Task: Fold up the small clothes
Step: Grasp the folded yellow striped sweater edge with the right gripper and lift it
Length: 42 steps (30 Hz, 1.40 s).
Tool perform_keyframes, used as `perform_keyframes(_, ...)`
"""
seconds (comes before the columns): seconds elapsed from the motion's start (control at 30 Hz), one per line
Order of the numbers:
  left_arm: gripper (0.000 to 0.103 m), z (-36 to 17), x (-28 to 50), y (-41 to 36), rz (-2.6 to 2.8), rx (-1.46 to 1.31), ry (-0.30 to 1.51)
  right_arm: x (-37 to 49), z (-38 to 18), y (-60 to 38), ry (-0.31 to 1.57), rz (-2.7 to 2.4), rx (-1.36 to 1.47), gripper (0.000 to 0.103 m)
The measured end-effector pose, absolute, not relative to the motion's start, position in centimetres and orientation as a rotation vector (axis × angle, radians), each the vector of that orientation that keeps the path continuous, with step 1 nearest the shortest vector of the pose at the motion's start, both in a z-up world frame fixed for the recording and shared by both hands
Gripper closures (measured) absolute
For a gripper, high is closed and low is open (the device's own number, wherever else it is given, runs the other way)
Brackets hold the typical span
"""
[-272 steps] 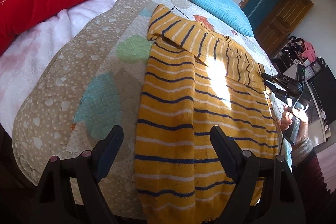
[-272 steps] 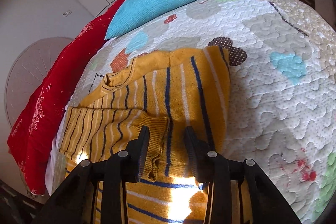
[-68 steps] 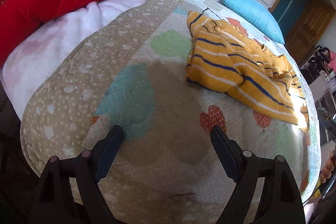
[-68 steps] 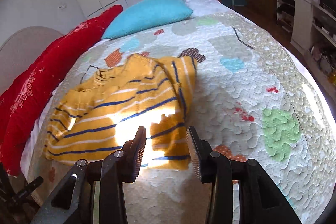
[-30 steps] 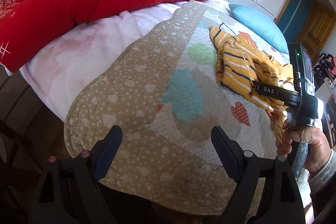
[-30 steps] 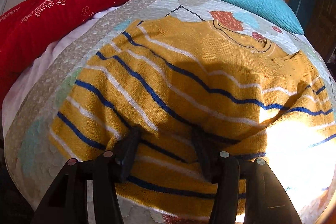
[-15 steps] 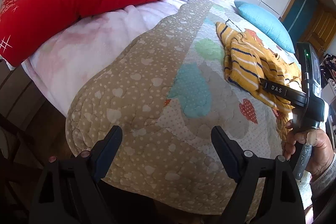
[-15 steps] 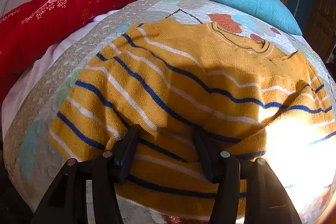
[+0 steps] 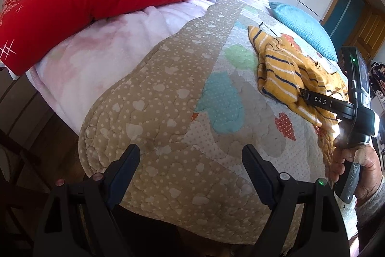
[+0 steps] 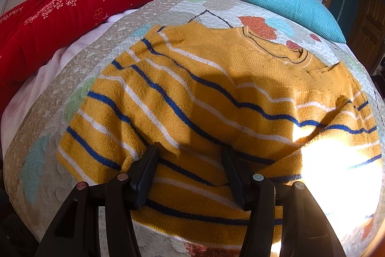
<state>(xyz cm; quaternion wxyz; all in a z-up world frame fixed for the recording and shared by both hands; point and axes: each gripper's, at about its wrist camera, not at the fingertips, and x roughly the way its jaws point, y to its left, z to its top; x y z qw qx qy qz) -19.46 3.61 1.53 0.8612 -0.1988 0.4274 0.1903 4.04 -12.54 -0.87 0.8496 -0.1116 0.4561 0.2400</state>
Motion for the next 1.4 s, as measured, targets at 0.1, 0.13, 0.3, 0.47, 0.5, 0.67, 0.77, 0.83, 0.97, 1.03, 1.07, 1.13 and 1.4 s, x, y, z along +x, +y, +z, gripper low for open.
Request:
perform_keyframes(0.1, 0.017, 1.8, -20.3, 4.4, 0.408, -0.448, 0.872, 2.6, 1.1, -13.1, 0.887, 0.533, -0.264, 0.044)
perform_keyframes(0.13, 0.017, 1.8, -20.5, 4.8, 0.410, -0.465, 0.864, 1.8, 1.8, -13.1, 0.853, 0.545, -0.294, 0.043)
perform_keyframes(0.3, 0.017, 2.2, -21.2, 6.0, 0.428, -0.501, 0.818, -3.4, 2.0, -11.9, 0.748, 0.656, -0.522, 0.031)
perform_keyframes(0.47, 0.017, 2.0, -21.0, 6.0, 0.407, -0.516, 0.824, -5.2, -1.1, -9.2, 0.653, 0.592, -0.739, 0.031)
perform_keyframes(0.5, 0.017, 2.0, -21.0, 5.9, 0.409, -0.511, 0.827, -4.9, -1.2, -8.5, 0.634, 0.575, -0.739, 0.031)
perform_keyframes(0.67, 0.017, 1.9, -20.8, 5.7, 0.421, -0.503, 0.837, -2.4, -1.6, -4.0, 0.623, 0.527, -0.793, 0.035)
perform_keyframes(0.77, 0.017, 2.2, -20.7, 5.4, 0.432, -0.491, 0.842, -1.7, -1.8, -2.2, 0.615, 0.530, -0.813, 0.056)
perform_keyframes(0.83, 0.017, 2.3, -20.5, 5.1, 0.438, -0.483, 0.847, -1.6, -1.8, -1.4, 0.611, 0.559, -0.824, 0.080)
perform_keyframes(0.97, 0.017, 3.1, -20.0, 4.1, 0.429, -0.455, 0.859, -0.2, 1.0, -2.9, 0.649, 0.608, -0.653, 0.093)
perform_keyframes(1.03, 0.017, 3.8, -19.6, 3.2, 0.428, -0.424, 0.855, 2.2, 4.0, -6.1, 0.671, 0.594, -0.457, 0.094)
perform_keyframes(1.07, 0.017, 4.2, -19.3, 2.7, 0.423, -0.408, 0.855, 3.6, 5.6, -8.3, 0.676, 0.573, -0.354, 0.095)
perform_keyframes(1.13, 0.017, 4.8, -18.7, 1.6, 0.400, -0.386, 0.856, 6.2, 8.3, -13.9, 0.677, 0.511, -0.151, 0.096)
perform_keyframes(1.4, 0.017, 4.7, -15.2, -4.7, 0.270, -0.278, 0.911, 7.5, 6.1, -36.7, 0.742, 0.215, 0.286, 0.096)
